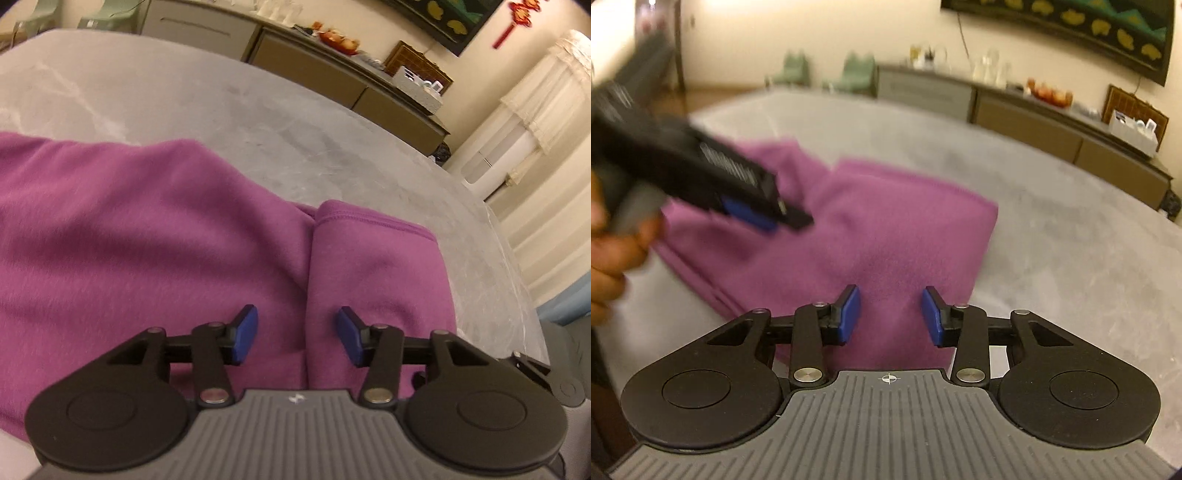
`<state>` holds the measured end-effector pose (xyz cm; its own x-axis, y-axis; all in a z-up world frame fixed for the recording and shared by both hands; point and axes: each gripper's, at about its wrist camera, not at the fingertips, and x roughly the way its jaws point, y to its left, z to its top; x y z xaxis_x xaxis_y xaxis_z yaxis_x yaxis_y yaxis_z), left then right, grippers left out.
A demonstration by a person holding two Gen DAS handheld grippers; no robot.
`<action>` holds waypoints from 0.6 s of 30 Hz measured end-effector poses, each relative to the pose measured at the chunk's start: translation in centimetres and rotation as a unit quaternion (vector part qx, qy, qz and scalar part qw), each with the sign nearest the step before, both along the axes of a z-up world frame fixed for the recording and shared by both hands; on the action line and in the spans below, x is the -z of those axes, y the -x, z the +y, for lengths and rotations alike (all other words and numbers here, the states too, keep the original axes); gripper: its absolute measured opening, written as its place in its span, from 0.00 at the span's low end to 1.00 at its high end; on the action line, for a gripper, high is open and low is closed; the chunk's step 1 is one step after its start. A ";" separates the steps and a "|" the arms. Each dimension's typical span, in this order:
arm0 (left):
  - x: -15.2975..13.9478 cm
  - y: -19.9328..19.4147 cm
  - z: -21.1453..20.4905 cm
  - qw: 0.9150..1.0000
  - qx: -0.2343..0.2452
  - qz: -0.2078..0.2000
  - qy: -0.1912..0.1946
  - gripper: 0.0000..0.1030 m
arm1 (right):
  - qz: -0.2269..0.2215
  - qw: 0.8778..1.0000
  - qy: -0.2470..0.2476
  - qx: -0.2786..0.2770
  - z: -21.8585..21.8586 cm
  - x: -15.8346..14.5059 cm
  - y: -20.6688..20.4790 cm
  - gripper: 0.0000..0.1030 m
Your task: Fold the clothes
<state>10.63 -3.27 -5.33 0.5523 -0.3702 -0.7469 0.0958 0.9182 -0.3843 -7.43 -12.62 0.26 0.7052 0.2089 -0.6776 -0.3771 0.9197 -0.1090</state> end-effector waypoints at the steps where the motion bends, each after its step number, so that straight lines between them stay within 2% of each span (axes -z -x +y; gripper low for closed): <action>1: -0.1 0.0 -0.3 1.000 0.003 -0.007 -0.009 0.47 | -0.001 1.000 0.003 -0.001 0.0 -0.1 0.2 0.40; 3: -0.4 0.2 -0.8 1.000 0.007 -0.019 -0.022 0.47 | -0.006 1.000 0.005 0.005 -0.2 -0.6 0.4 0.37; 6: -0.4 0.4 -0.8 0.999 0.013 -0.025 -0.029 0.48 | -0.063 0.998 -0.020 -0.004 -0.1 -2.6 0.2 0.36; 8: -0.7 0.7 0.4 0.999 0.011 -0.020 -0.027 0.50 | -0.045 0.999 0.002 -0.018 0.8 -1.8 -0.2 0.36; 9: -1.1 0.8 1.4 1.000 0.008 -0.017 -0.023 0.50 | -0.013 0.999 0.023 -0.019 1.2 -0.6 -0.8 0.37; 10: -1.5 1.2 2.5 1.000 -0.003 -0.020 -0.024 0.51 | -0.005 0.999 0.031 -0.017 1.4 -0.4 -1.1 0.40; 12: -2.8 2.4 5.6 0.998 -0.035 -0.036 -0.028 0.55 | -0.016 0.999 0.036 -0.015 1.9 -1.2 -1.0 0.40; 14: -4.3 4.1 9.5 0.995 -0.081 -0.056 -0.032 0.60 | -0.072 0.996 0.042 -0.010 2.6 -3.3 0.3 0.46; 16: -5.2 6.2 15.2 0.985 -0.156 -0.070 -0.020 0.65 | -0.119 0.992 0.048 -0.016 4.4 -4.9 1.9 0.51; 18: -4.8 8.7 20.6 0.972 -0.226 -0.060 0.003 0.65 | -0.145 0.988 0.038 -0.043 7.5 -5.8 3.8 0.60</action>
<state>1.98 17.35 -0.52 0.7431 -0.0731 -0.6651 -0.2726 0.8747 -0.4007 -11.25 -5.09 6.11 0.8537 0.2328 -0.4658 -0.3962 0.8708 -0.2910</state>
